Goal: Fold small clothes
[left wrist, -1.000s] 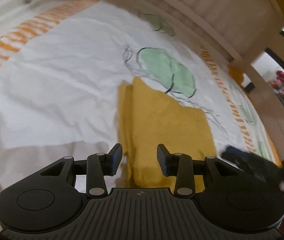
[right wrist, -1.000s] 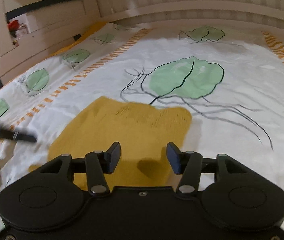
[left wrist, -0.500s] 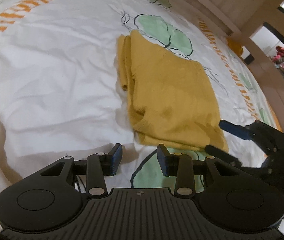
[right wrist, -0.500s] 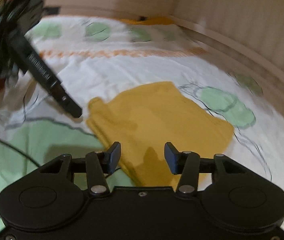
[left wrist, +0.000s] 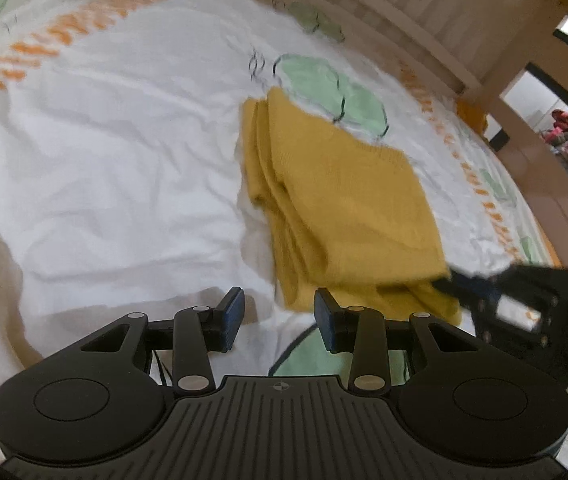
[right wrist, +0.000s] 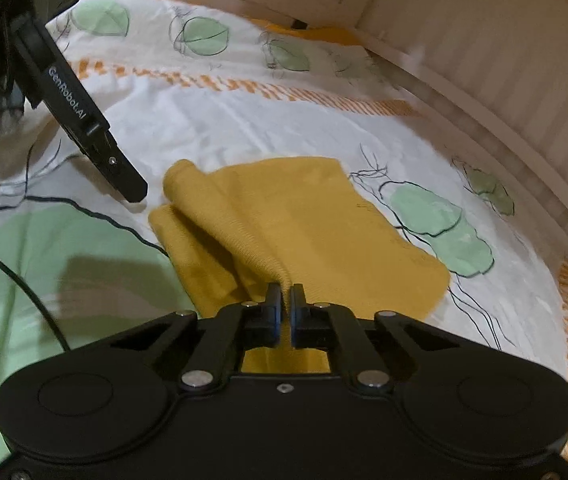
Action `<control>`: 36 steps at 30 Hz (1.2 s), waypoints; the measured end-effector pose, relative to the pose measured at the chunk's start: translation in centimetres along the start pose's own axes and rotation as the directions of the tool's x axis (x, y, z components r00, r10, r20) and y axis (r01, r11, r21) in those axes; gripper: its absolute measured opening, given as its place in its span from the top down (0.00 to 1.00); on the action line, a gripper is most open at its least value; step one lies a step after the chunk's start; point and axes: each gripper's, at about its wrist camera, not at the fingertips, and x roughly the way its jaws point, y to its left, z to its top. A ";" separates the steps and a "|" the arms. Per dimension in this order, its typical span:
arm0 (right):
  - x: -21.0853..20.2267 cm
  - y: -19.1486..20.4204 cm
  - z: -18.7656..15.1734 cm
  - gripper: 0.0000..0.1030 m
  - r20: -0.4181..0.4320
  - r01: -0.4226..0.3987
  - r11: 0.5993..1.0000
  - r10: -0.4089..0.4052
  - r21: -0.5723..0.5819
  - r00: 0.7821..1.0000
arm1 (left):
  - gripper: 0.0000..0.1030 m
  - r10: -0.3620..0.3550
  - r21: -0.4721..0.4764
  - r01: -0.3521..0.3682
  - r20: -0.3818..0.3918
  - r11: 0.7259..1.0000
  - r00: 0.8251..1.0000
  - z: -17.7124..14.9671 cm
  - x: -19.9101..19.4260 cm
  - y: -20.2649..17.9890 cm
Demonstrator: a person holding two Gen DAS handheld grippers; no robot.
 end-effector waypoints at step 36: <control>-1.2 -12.7 -7.4 0.18 0.115 -0.218 0.633 0.200 0.743 0.973 | 0.28 -0.059 -0.145 0.041 -0.121 0.989 0.991 1.5 4.2 0.0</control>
